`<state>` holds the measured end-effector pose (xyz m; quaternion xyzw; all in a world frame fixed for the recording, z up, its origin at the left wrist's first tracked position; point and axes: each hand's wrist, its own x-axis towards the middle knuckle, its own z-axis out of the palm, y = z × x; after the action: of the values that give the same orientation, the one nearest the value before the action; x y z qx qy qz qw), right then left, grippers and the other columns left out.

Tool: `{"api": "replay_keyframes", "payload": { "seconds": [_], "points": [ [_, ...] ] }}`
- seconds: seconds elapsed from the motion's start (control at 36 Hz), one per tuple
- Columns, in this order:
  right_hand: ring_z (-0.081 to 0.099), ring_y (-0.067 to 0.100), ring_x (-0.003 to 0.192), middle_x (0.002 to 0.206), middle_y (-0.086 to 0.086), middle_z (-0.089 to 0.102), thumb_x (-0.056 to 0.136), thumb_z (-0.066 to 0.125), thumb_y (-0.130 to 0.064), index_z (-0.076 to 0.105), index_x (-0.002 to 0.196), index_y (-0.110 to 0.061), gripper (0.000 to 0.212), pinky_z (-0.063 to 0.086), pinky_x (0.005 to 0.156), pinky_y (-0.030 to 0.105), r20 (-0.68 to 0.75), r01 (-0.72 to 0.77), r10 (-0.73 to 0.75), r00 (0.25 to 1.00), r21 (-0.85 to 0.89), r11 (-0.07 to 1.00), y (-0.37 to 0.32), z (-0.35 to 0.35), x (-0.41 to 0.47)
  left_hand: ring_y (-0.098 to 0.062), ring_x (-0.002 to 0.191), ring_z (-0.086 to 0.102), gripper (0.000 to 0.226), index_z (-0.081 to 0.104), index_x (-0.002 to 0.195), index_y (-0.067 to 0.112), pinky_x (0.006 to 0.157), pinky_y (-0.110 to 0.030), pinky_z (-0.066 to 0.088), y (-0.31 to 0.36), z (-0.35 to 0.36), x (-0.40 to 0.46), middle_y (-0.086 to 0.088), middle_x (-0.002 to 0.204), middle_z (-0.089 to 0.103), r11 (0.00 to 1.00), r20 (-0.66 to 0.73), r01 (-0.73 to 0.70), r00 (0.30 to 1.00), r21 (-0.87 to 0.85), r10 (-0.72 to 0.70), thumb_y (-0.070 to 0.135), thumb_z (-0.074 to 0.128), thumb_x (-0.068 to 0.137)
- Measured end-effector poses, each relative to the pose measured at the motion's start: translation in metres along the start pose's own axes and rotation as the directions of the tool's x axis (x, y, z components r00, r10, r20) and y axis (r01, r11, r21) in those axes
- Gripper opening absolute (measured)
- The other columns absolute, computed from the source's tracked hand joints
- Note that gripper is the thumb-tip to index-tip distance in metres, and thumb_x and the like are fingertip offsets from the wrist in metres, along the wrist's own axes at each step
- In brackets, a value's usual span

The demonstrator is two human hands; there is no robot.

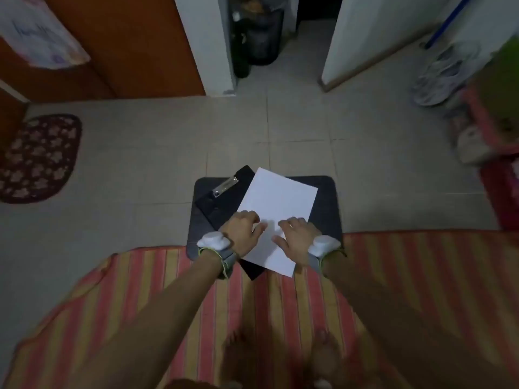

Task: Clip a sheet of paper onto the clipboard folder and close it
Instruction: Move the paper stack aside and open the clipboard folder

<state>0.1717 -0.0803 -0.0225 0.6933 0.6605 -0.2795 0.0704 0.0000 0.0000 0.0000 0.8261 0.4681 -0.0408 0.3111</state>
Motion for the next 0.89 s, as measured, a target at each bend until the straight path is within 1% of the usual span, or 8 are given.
{"api": "replay_keyframes", "payload": {
  "seconds": [0.14,0.22,0.33,0.42,0.58,0.69,0.78,0.89],
  "points": [
    [0.021,0.040,0.143,0.153,0.021,0.031,0.092,0.029,-0.065,0.040,0.139,-0.010,0.074,0.023,0.113,0.049,-0.047,0.142,-0.151,0.987,-0.162,0.977,0.035,0.057,0.061,-0.031,0.119,0.047,0.047,0.051,0.124,0.009,0.096,-0.046,0.044,-0.053,0.061,0.056,-0.012,0.131,0.053,0.972,0.041,-0.151,0.988,0.178,0.146,0.044,0.046,0.094],
    [0.006,0.035,0.148,0.161,0.018,0.013,0.091,0.026,-0.069,0.026,0.150,-0.012,0.082,0.011,0.119,0.047,-0.106,0.186,-0.216,0.971,-0.238,0.953,0.055,0.078,0.085,-0.033,0.126,0.040,0.056,0.045,0.129,0.006,0.097,-0.049,0.043,-0.082,0.084,0.085,-0.013,0.138,0.045,0.948,-0.044,-0.173,0.981,0.266,0.191,0.048,0.046,0.092],
    [-0.008,0.029,0.149,0.163,0.012,-0.004,0.090,0.017,-0.071,0.004,0.155,-0.018,0.084,0.001,0.121,0.045,-0.168,0.192,-0.241,0.956,-0.262,0.946,0.072,0.095,0.108,-0.035,0.116,0.045,0.049,0.050,0.117,0.008,0.087,-0.047,0.043,-0.106,0.106,0.112,-0.014,0.130,0.051,0.927,-0.303,-0.100,0.928,0.361,0.218,0.049,0.046,0.090],
    [-0.013,0.026,0.149,0.163,0.009,-0.010,0.088,0.008,-0.073,-0.003,0.154,-0.022,0.085,-0.004,0.121,0.042,-0.233,0.188,-0.257,0.938,-0.281,0.941,0.079,0.110,0.117,-0.032,0.100,0.047,0.044,0.047,0.108,0.016,0.077,-0.043,0.041,-0.118,0.116,0.129,-0.009,0.119,0.054,0.845,-0.364,-0.103,0.870,0.525,0.333,0.054,0.036,0.088],
    [-0.014,0.021,0.148,0.163,0.004,-0.012,0.084,0.007,-0.077,-0.001,0.154,-0.027,0.087,-0.009,0.119,0.037,-0.298,0.211,-0.282,0.912,-0.249,0.945,0.085,0.116,0.123,-0.029,0.090,0.047,0.030,0.051,0.091,0.020,0.071,-0.039,0.037,-0.106,0.130,0.138,-0.004,0.107,0.060,0.889,-0.558,0.050,0.794,0.456,0.241,0.048,0.047,0.081],
    [-0.016,0.023,0.148,0.162,0.005,-0.014,0.088,0.016,-0.071,0.001,0.154,-0.024,0.082,-0.012,0.116,0.034,-0.311,0.222,-0.314,0.897,-0.299,0.928,0.088,0.113,0.117,-0.026,0.084,0.049,0.020,0.057,0.083,0.018,0.067,-0.035,0.037,-0.085,0.127,0.132,0.000,0.092,0.066,0.964,-0.668,0.080,0.735,0.255,0.115,0.035,0.053,0.072],
    [-0.006,0.025,0.149,0.163,0.009,-0.004,0.092,0.025,-0.055,0.010,0.154,-0.017,0.075,-0.010,0.115,0.033,-0.324,0.214,-0.321,0.890,-0.324,0.921,0.087,0.115,0.107,-0.022,0.086,0.049,0.014,0.049,0.078,0.022,0.070,-0.038,0.043,-0.095,0.118,0.127,0.007,0.077,0.060,0.963,-0.555,-0.114,0.798,0.244,0.235,0.030,0.041,0.085],
    [0.002,0.026,0.149,0.163,0.010,0.005,0.099,0.026,-0.048,0.010,0.154,-0.017,0.066,-0.001,0.119,0.035,-0.342,0.193,-0.282,0.897,-0.270,0.943,0.081,0.119,0.104,-0.020,0.105,0.048,0.028,0.059,0.117,0.021,0.084,-0.042,0.040,-0.121,0.099,0.130,0.001,0.094,0.060,0.923,-0.330,-0.332,0.864,0.195,0.381,0.023,0.046,0.092]
  ]
}}
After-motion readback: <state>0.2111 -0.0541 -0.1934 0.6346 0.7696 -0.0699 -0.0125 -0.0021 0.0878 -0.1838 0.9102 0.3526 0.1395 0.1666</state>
